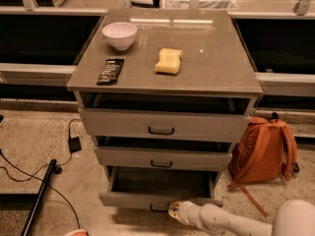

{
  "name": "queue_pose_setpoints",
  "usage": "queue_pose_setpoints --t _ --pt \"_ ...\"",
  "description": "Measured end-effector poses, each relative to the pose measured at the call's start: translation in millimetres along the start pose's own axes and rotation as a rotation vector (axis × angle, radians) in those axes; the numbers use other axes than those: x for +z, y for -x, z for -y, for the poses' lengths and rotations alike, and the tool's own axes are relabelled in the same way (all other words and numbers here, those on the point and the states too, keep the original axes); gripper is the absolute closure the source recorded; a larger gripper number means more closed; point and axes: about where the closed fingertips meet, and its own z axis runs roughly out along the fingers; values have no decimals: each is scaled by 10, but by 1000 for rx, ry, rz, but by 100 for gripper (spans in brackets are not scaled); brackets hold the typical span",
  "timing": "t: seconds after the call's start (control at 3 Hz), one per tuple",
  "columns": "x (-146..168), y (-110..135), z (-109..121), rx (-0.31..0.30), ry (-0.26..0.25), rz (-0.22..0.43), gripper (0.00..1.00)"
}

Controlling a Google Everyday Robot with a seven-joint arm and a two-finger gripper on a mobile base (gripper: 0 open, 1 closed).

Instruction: Close bottom drawer

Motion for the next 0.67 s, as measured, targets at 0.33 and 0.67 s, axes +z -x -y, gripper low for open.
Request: queue_pose_setpoints --t 0.33,0.67 --pt "11 6 12 2 -1 3 100" --pt "37 112 -15 -10 94 70 100"
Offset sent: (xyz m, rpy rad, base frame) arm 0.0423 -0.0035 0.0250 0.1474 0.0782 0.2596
